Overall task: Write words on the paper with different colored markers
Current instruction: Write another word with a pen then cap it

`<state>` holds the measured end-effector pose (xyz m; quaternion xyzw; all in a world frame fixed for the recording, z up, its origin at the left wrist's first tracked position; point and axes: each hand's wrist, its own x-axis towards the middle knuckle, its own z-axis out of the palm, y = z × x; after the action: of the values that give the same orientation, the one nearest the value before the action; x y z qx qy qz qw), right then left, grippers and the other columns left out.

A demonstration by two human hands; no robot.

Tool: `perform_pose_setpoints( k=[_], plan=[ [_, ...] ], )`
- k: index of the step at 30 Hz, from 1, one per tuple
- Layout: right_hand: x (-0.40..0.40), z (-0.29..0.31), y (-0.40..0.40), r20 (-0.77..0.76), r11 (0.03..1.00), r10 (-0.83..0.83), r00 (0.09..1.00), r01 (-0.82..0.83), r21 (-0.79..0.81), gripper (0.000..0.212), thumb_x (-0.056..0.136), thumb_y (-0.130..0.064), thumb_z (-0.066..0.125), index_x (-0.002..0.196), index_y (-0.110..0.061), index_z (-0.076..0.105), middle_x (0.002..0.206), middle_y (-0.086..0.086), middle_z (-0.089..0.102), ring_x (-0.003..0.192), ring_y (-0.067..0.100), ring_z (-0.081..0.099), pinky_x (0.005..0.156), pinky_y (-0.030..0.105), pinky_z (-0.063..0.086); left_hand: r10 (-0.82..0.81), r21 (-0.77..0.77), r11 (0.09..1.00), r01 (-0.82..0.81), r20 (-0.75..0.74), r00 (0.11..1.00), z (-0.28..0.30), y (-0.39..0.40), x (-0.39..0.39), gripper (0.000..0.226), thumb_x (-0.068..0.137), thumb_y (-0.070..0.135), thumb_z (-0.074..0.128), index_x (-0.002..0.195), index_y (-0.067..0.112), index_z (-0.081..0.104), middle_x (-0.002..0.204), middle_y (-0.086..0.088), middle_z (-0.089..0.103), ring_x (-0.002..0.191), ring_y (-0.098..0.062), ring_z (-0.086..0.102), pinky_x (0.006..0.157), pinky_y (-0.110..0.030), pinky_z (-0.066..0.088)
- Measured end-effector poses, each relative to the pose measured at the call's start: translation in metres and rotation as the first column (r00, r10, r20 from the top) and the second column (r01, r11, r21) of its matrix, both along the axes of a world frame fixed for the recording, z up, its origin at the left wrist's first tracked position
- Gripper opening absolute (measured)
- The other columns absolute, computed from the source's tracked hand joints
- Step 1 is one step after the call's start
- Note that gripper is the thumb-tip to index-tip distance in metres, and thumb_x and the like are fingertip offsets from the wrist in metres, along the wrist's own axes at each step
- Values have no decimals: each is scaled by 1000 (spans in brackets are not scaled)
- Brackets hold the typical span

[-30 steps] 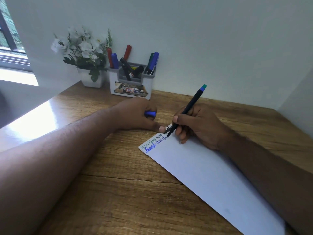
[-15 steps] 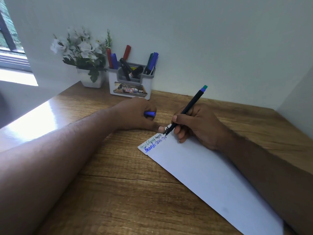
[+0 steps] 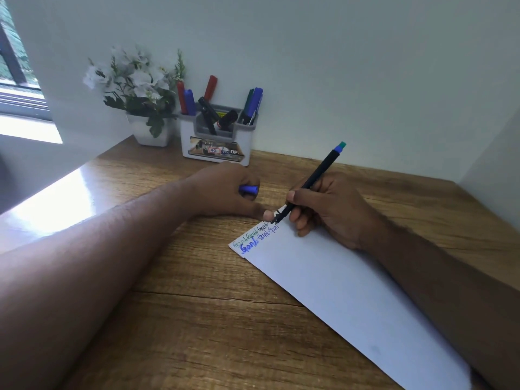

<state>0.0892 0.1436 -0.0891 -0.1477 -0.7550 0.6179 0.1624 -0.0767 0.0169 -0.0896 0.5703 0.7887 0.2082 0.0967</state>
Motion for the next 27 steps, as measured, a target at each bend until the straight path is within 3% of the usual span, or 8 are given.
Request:
perform_pose_setpoints(
  k=[11, 16, 22, 27],
  plan=[
    [0, 0, 0, -4, 1000, -10, 1000, 10, 10, 18, 89, -1, 59, 72, 2, 66, 53, 11, 63, 39, 16, 55, 41, 25, 51, 15, -12, 1000, -15, 0, 1000, 0, 0, 0, 48, 62, 66, 71, 67, 21, 54, 63, 3, 56, 60, -13, 50, 58, -29, 38],
    [1, -1, -4, 27, 989, 54, 998, -57, 134, 18, 88, -5, 61, 73, -1, 69, 57, 11, 65, 41, 16, 53, 42, 24, 46, 9, 5, 1000, -9, -25, 1000, -1, 0, -1, 44, 67, 61, 73, 64, 23, 52, 60, 7, 53, 58, -10, 48, 56, -27, 36],
    [-1, -4, 2, -36, 991, -131, 991, 132, 33, 16, 87, -1, 61, 73, 7, 64, 51, 9, 61, 38, 16, 52, 39, 26, 49, 11, -14, 1000, -11, -7, 1000, -1, 0, -1, 54, 59, 71, 68, 69, 19, 56, 64, 2, 58, 61, -14, 52, 59, -31, 39],
    [0, -4, 0, -66, 996, -89, 994, 88, -11, 16, 87, 0, 60, 72, 3, 65, 54, 12, 63, 38, 17, 54, 41, 27, 50, 13, 3, 1000, -13, -9, 1000, 0, -1, 0, 54, 61, 68, 70, 66, 18, 52, 61, 2, 53, 58, -14, 48, 58, -30, 36]
  ],
)
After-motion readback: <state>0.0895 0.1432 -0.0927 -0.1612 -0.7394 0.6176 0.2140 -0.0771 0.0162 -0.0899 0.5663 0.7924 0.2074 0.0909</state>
